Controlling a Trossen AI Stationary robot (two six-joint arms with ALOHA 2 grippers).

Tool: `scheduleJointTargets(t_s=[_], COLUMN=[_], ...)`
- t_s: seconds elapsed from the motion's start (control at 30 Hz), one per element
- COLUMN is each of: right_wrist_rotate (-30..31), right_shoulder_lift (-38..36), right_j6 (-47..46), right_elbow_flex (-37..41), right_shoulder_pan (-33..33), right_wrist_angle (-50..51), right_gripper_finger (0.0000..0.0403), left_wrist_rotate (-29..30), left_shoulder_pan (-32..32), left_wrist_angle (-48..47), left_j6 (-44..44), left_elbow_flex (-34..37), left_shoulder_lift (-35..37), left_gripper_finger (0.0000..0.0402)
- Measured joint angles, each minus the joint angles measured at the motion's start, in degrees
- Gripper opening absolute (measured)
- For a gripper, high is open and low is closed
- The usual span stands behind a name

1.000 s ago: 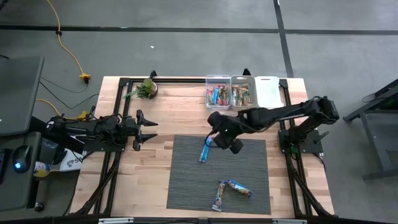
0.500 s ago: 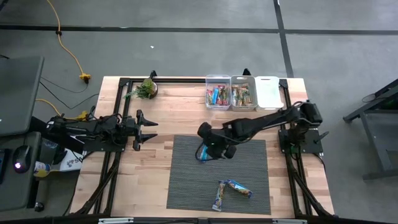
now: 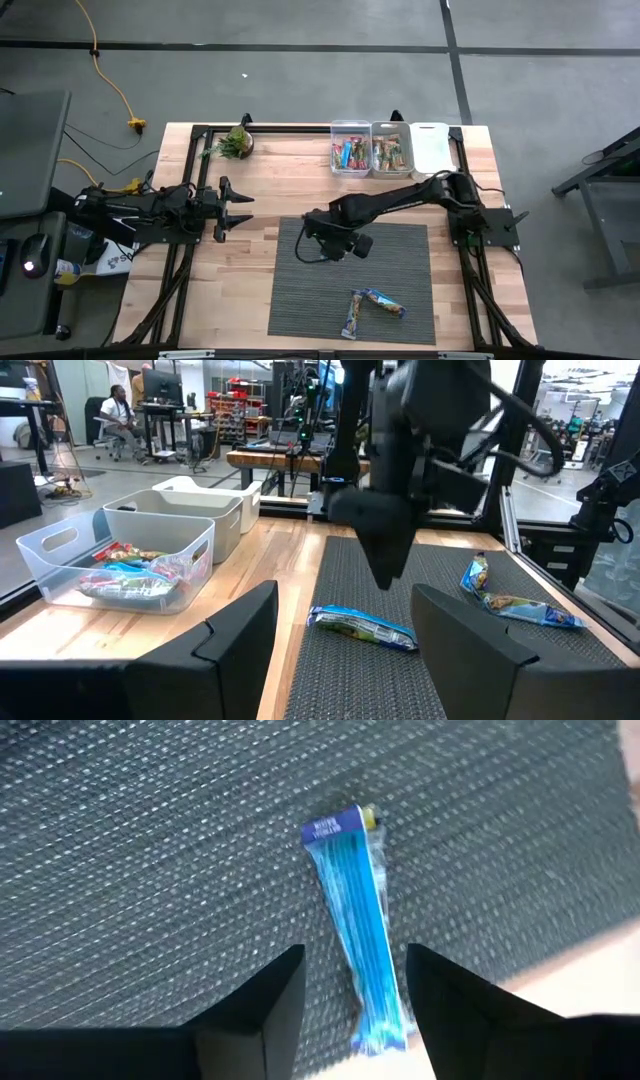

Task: Pick and place Granola Bars by type
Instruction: Put the blue granola bar into the white bin

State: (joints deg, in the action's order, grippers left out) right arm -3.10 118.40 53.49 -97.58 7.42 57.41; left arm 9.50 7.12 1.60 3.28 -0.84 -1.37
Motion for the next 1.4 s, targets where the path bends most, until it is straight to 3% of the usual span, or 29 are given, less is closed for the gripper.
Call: scheduleJointTargets(t_s=[0.4,0.67,0.93,1.4], right_wrist_rotate=[-0.23,6.59,6.59,3.47], right_shoulder_lift=[1.14,1.41,1.41,1.41], right_j6=[-0.1,-5.74,-6.44,-2.05], right_elbow_flex=[0.34,6.56,9.16,9.2], right_shoulder_pan=[1.02,0.68,0.78,0.76], right_wrist_angle=[-8.46,-12.08,-12.35,-14.84], right_gripper_finger=[0.0161,0.017,0.0199,0.02], left_wrist_rotate=[0.0,0.0,0.0,0.0], left_shoulder_pan=[0.01,-0.01,0.01,0.02], left_wrist_angle=[-0.02,0.01,0.0,-0.02], left_j6=[-0.01,0.01,0.01,0.01], left_elbow_flex=[-0.02,-0.01,0.0,0.0], left_shoulder_lift=[0.01,0.0,0.0,0.0], left_gripper_finger=[0.0227,0.0227,0.0227,0.0227])
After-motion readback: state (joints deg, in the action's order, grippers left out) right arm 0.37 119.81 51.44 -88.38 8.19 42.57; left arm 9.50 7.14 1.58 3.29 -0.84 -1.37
